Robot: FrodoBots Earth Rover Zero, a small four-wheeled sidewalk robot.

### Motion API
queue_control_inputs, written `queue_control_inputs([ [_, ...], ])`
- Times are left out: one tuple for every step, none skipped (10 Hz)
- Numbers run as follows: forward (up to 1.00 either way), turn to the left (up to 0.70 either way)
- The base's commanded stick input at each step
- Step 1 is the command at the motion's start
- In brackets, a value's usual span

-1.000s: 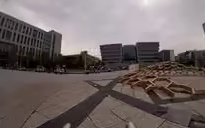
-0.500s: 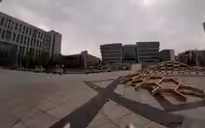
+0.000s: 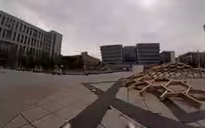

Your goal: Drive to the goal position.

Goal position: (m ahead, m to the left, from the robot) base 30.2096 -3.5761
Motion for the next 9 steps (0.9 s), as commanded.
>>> queue_control_inputs([
  [0.7, 0.0],
  [0.7, 0.0],
  [0.7, 0.0],
  [0.7, 0.0],
  [0.7, 0.0],
  [0.7, 0.0],
  [0.7, 0.0],
  [0.7, 0.0],
  [0.7, 0.0],
])
